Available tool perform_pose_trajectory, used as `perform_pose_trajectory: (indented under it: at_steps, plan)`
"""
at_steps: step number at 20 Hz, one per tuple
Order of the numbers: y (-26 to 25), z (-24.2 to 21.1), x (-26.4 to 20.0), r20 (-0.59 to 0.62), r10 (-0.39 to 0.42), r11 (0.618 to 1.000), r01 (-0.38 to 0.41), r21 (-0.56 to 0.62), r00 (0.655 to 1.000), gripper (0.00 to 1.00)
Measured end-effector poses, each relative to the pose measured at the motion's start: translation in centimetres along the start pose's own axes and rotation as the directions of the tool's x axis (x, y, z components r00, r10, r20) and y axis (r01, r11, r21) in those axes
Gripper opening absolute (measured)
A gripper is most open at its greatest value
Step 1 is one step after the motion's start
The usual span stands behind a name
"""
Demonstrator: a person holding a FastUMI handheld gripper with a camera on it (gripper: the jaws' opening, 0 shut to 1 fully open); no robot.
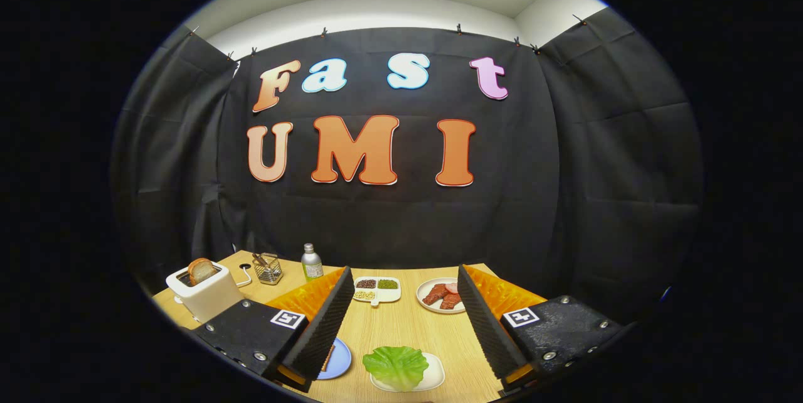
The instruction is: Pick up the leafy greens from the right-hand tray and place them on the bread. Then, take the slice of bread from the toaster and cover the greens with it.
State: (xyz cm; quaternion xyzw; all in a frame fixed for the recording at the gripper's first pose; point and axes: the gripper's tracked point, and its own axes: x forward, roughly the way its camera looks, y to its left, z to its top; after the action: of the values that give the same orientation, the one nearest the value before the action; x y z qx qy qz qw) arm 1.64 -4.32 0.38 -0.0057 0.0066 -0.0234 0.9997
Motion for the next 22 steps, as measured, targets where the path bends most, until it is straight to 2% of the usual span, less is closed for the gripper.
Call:
perform_pose_trajectory:
  at_steps: [7, 13, 22]
  plan:
    - [0.6, -0.6, 0.7, -0.005, 0.014, 1.000, -0.014, 0.001, 1.000, 0.99]
    - [2.6, -1.5, 1.2, 0.007, 0.062, 0.998, -0.062, 0.010, 0.998, 0.99]
    - [2.8, -8.4, 1.9, -0.107, 0.072, 0.997, -0.072, 0.002, 0.992, 0.99]
